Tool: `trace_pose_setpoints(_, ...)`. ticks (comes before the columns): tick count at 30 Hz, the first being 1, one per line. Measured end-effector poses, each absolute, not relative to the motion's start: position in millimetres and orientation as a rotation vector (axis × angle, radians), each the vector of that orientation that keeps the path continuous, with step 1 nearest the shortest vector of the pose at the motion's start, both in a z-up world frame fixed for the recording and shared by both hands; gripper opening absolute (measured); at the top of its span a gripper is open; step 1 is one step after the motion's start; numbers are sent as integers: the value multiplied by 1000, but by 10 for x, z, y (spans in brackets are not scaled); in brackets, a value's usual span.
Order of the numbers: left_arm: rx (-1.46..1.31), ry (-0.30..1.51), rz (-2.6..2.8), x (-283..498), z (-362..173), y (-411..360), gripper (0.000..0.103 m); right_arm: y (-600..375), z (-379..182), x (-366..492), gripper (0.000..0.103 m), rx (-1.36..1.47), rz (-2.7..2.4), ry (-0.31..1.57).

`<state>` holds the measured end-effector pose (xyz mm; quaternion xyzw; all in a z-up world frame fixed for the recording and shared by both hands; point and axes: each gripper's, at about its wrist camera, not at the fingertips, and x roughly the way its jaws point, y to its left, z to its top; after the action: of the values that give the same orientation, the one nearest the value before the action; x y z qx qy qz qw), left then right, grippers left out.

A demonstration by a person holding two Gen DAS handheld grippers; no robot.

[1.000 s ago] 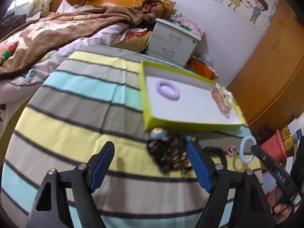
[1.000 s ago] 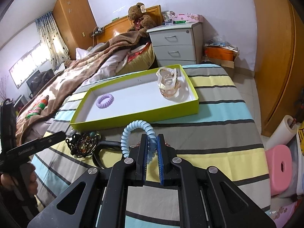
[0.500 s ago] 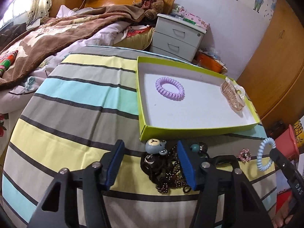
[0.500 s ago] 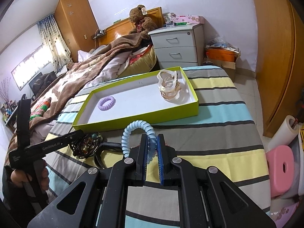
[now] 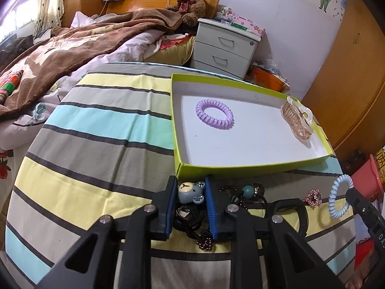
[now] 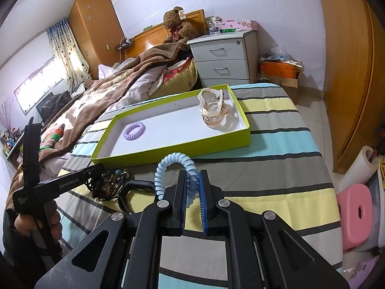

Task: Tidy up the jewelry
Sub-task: 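Grasp the bear-charm keychain with the left tool while right holds the blue tie, then lower both items into the green tray and open both tools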

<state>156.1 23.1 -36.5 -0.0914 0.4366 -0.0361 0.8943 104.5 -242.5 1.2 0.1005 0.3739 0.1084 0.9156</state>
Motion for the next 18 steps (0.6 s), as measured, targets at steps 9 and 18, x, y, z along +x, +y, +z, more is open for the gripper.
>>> trace_pose_setpoints(9, -192, 881, -73, 1462, -295, 267, 24, -2430, 28, 1019, 10, 208, 223, 764)
trace_pose_setpoints(18, -195, 857, -73, 1338, -195, 326, 24, -2420, 118, 933, 10, 202, 228, 745)
